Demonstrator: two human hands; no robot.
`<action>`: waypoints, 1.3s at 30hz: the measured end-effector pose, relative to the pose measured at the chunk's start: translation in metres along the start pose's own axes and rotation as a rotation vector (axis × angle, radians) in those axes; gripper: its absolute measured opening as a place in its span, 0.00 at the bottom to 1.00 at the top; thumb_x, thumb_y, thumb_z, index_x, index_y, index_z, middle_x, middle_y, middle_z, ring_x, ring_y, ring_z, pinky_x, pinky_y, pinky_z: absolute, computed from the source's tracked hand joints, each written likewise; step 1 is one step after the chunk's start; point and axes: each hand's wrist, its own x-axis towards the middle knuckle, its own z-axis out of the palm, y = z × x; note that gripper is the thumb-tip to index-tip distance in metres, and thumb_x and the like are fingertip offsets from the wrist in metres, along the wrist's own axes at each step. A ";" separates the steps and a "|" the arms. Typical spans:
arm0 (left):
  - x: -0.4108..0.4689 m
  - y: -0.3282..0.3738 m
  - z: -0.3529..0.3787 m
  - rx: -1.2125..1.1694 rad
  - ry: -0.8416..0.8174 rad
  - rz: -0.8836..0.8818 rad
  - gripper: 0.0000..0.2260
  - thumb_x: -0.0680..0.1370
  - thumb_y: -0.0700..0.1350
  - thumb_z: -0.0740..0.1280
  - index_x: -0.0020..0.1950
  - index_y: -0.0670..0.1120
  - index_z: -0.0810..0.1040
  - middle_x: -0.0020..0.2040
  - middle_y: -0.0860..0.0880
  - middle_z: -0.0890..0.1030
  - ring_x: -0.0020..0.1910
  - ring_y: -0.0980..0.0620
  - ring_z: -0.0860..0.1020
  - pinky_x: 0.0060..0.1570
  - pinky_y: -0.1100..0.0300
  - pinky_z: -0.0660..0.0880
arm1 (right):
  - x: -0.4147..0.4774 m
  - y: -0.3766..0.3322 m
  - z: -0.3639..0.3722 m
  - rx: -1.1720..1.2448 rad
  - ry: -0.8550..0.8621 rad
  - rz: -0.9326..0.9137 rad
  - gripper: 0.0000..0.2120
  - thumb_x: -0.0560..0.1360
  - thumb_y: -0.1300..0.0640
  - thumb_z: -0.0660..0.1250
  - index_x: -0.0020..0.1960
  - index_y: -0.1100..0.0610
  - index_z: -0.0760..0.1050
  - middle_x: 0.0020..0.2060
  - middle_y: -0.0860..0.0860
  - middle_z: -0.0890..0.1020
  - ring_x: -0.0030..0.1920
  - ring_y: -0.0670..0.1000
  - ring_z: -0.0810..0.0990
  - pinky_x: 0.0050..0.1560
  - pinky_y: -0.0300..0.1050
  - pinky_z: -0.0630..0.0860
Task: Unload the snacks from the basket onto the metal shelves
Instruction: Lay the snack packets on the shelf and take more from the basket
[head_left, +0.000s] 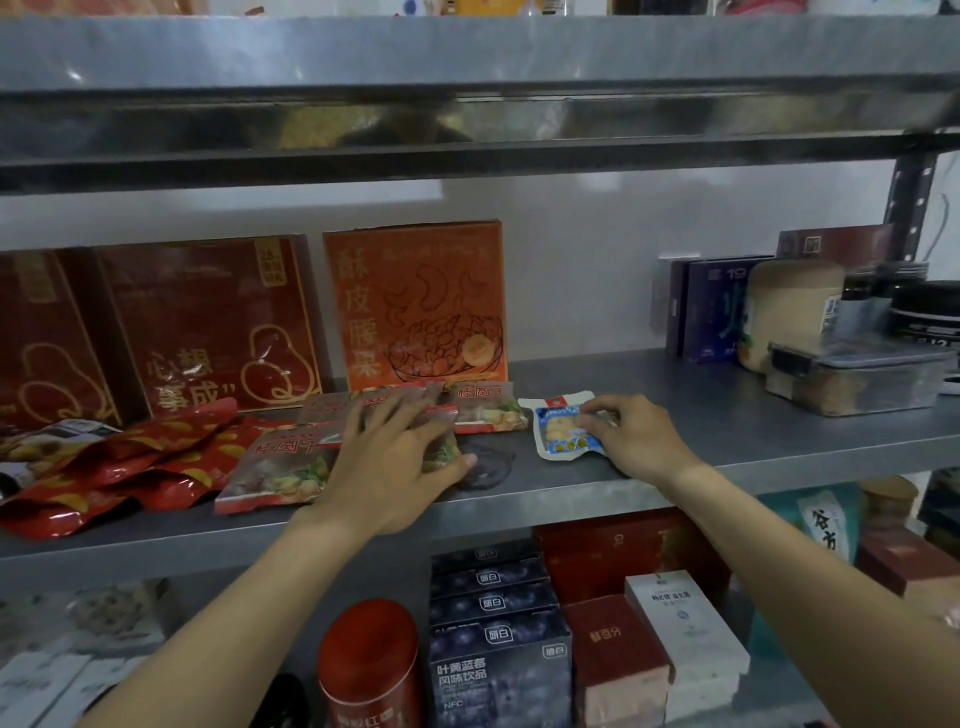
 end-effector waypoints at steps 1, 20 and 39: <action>0.000 0.000 0.000 -0.001 0.005 -0.004 0.38 0.70 0.76 0.42 0.72 0.59 0.68 0.78 0.56 0.60 0.77 0.51 0.54 0.75 0.42 0.47 | -0.002 -0.001 0.000 -0.015 0.017 -0.021 0.15 0.81 0.54 0.63 0.66 0.58 0.77 0.67 0.55 0.76 0.68 0.55 0.71 0.64 0.43 0.67; -0.102 -0.060 -0.076 0.195 0.098 -0.289 0.33 0.72 0.68 0.47 0.73 0.56 0.68 0.75 0.50 0.66 0.75 0.45 0.61 0.73 0.43 0.56 | -0.082 -0.168 0.080 -0.393 -0.136 -0.670 0.33 0.79 0.34 0.54 0.79 0.44 0.50 0.77 0.52 0.59 0.77 0.55 0.55 0.76 0.57 0.52; -0.574 -0.280 -0.213 0.444 0.111 -0.953 0.25 0.78 0.60 0.62 0.74 0.53 0.68 0.75 0.48 0.68 0.74 0.46 0.64 0.71 0.47 0.60 | -0.381 -0.467 0.338 0.031 -0.543 -1.052 0.31 0.80 0.37 0.55 0.79 0.46 0.53 0.77 0.50 0.60 0.76 0.52 0.58 0.73 0.51 0.55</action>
